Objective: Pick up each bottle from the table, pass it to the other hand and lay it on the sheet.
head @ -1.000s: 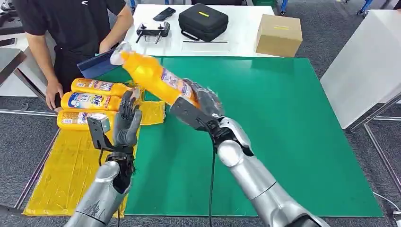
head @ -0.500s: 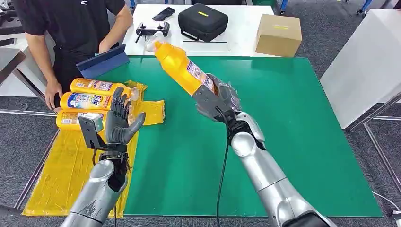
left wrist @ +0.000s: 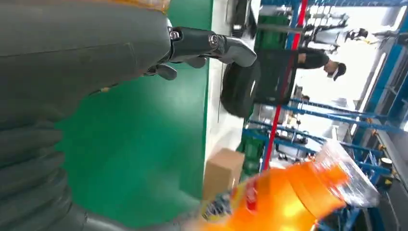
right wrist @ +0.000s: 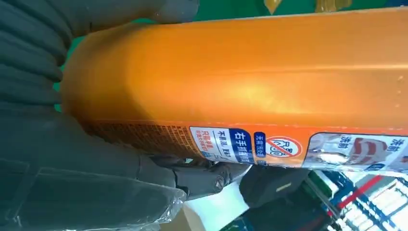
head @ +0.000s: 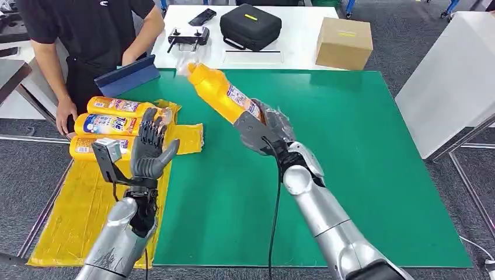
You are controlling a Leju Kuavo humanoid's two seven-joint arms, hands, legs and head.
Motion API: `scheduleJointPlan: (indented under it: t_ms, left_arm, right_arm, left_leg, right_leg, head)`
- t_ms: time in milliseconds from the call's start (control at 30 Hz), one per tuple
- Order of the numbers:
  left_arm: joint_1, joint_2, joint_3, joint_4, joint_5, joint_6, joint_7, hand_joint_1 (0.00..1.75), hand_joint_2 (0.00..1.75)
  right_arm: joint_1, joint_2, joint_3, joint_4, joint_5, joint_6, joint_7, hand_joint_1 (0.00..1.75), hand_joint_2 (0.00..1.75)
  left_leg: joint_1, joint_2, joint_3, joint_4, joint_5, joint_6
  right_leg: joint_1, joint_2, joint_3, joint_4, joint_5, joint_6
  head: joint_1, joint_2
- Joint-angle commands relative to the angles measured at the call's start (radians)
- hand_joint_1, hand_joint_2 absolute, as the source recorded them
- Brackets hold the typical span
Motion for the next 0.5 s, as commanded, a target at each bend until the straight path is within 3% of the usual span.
scheduleJointPlan:
  t_ms: [33,500]
  left_arm:
    - [-0.044,-0.008,0.002,0.031,0.06,-0.032,0.037,0.0,1.75]
    - [-0.125,-0.022,-0.076,0.096,0.164,-0.053,0.079,0.0,1.75]
  right_arm:
    - [-0.083,0.054,0.053,0.193,0.037,0.0,-0.004,1.75,1.75]
    - [-0.168,0.122,0.161,0.418,0.095,-0.007,0.014,1.75,1.75]
  left_leg:
    - [0.0,0.002,0.005,0.001,-0.002,-0.003]
    - [0.0,0.001,0.003,0.001,-0.002,-0.003]
  right_leg:
    - [0.0,0.001,0.004,0.001,-0.002,-0.002]
    - [0.0,0.0,0.003,0.001,-0.002,-0.002]
  head:
    - [0.0,0.0]
    - [0.0,0.0]
